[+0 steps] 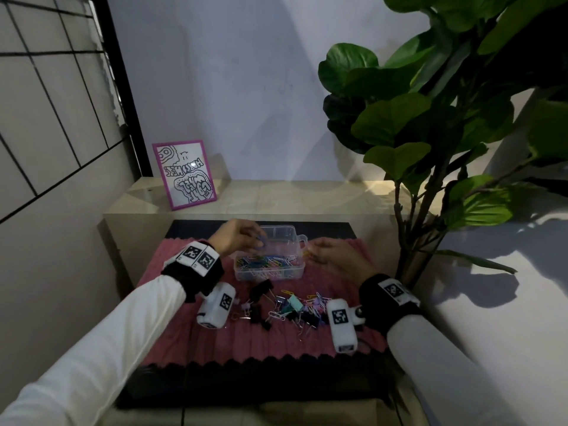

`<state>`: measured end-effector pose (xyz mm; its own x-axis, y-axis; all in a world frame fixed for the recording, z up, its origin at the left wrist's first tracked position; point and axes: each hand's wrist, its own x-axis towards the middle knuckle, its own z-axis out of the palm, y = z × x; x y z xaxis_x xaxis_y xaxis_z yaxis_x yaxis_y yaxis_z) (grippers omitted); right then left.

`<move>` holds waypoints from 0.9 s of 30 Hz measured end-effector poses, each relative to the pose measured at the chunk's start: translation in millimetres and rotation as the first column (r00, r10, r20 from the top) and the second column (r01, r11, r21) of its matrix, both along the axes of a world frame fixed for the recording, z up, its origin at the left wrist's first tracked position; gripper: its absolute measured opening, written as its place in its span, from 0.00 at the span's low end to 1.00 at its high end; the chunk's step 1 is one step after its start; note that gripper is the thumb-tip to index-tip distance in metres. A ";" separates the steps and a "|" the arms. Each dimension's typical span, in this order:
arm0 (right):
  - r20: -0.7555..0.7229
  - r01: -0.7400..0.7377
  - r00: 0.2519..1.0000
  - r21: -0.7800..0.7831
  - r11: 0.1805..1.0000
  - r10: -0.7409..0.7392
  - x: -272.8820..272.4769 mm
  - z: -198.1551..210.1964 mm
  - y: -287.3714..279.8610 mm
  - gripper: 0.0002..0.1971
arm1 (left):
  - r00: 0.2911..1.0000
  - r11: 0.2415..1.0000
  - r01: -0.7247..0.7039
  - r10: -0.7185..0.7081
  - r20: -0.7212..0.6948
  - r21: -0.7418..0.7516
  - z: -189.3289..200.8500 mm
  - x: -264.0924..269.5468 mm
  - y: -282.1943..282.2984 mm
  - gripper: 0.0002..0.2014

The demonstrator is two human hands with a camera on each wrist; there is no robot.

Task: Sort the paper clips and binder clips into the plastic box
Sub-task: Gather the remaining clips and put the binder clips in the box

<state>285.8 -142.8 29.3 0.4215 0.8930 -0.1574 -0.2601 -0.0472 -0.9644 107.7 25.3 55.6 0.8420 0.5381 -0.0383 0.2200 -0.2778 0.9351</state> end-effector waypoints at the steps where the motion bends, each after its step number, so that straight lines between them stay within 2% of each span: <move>1: 0.039 -0.009 0.999 0.019 1.000 0.008 -2.2 3.5 9.4 0.02 | 1.000 0.999 -0.018 0.018 -0.005 0.031 2.0 -1.9 4.6 0.11; 5: 0.332 -0.017 0.943 -0.051 0.999 0.033 -13.2 14.2 46.6 0.04 | 0.995 0.989 0.021 -0.007 -0.096 0.149 0.2 -3.7 14.4 0.10; 8: 0.563 -0.014 0.820 -0.155 0.988 0.100 -23.0 17.8 60.5 0.01 | 0.985 0.967 0.049 -0.005 -0.173 0.251 -6.1 -4.5 15.6 0.10; 10: 0.645 -0.054 0.741 -0.223 0.973 0.189 -25.8 20.1 61.8 0.07 | 0.985 0.937 0.047 0.014 -0.172 0.346 -6.1 -6.6 15.3 0.10; 13: 0.676 -0.087 0.689 -0.283 0.955 0.263 -25.2 26.0 55.6 0.14 | 0.993 0.935 0.027 0.014 -0.115 0.353 -3.0 -10.9 16.3 0.10; 17: 0.760 -0.097 0.589 -0.272 0.957 0.276 -12.7 28.7 35.1 0.13 | 0.996 0.932 -0.043 0.067 -0.053 0.360 4.0 -17.1 5.4 0.12; 19: 0.819 -0.089 0.512 -0.247 0.965 0.257 -3.7 26.4 17.2 0.10 | 0.996 0.932 0.030 0.001 -0.086 0.362 6.6 -17.5 -9.8 0.11; 21: 0.865 -0.059 0.413 -0.286 0.956 0.284 3.1 22.7 -3.8 0.09 | 0.983 0.918 0.151 -0.101 -0.152 0.367 5.0 -11.7 -27.6 0.10; 23: 0.853 -0.041 0.360 -0.391 0.919 0.379 7.4 15.6 -23.3 0.09 | 0.951 0.864 0.269 -0.168 -0.259 0.425 -0.8 1.1 -45.1 0.10; 27: 0.807 0.037 0.230 -0.566 0.824 0.544 13.1 -3.3 -49.6 0.09 | 0.891 0.811 0.410 -0.259 -0.373 0.416 -21.0 32.6 -74.1 0.11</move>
